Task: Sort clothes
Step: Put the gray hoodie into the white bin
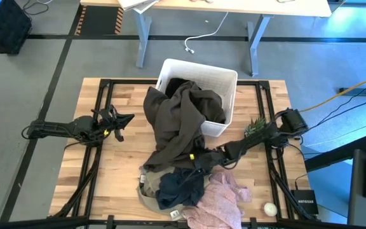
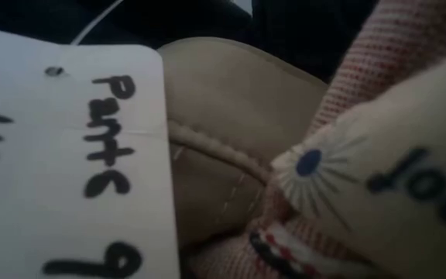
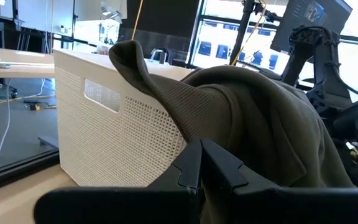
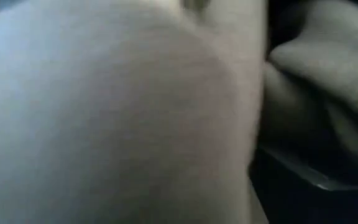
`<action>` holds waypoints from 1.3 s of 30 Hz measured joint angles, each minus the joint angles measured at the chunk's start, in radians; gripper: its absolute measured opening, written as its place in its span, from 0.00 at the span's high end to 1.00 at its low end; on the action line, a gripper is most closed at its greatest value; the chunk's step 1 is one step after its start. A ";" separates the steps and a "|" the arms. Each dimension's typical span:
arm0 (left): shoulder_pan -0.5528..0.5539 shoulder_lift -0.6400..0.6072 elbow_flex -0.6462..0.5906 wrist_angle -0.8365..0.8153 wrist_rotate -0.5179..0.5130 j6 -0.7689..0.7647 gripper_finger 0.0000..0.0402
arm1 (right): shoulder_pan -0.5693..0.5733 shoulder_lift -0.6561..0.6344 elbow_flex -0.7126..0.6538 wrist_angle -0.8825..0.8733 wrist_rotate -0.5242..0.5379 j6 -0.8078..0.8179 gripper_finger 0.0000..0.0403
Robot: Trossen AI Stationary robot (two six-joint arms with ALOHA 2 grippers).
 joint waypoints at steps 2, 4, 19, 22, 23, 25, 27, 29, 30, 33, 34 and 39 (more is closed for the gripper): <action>0.000 0.000 0.000 0.001 0.000 -0.005 0.99 | -0.015 0.013 0.014 -0.004 0.000 0.001 0.43; 0.000 0.000 0.000 0.001 0.000 -0.009 0.99 | -0.028 0.026 0.020 -0.019 -0.010 0.006 0.51; 0.000 0.000 0.000 -0.014 0.000 -0.007 0.99 | -0.034 -0.073 0.171 -0.250 0.072 0.035 0.90; 0.000 0.000 0.000 -0.015 -0.001 -0.007 0.99 | -0.035 -0.146 0.231 -0.297 0.102 -0.003 0.96; 0.000 0.000 0.000 -0.015 -0.001 -0.007 0.99 | -0.036 -0.171 0.252 -0.308 0.119 -0.025 0.96; 0.000 0.000 0.000 -0.013 -0.001 -0.007 0.99 | -0.043 -0.224 0.299 -0.318 0.165 -0.066 0.96; 0.000 0.000 0.000 -0.012 -0.001 -0.007 0.99 | -0.049 -0.275 0.353 -0.313 0.208 -0.111 0.94; 0.000 0.000 0.000 -0.011 -0.002 -0.007 0.99 | -0.065 -0.315 0.416 -0.306 0.241 -0.154 0.93; 0.000 0.000 0.000 -0.011 -0.002 -0.007 0.99 | -0.078 -0.336 0.448 -0.304 0.250 -0.160 0.93; 0.000 0.000 0.000 -0.011 -0.002 -0.007 0.99 | -0.125 -0.374 0.527 -0.302 0.233 -0.161 0.94; 0.000 0.000 0.000 -0.011 -0.002 -0.007 0.99 | -0.138 -0.380 0.549 -0.303 0.219 -0.161 0.94; 0.000 0.000 0.000 -0.011 -0.002 -0.007 0.99 | -0.194 -0.382 0.621 -0.299 0.121 -0.151 0.92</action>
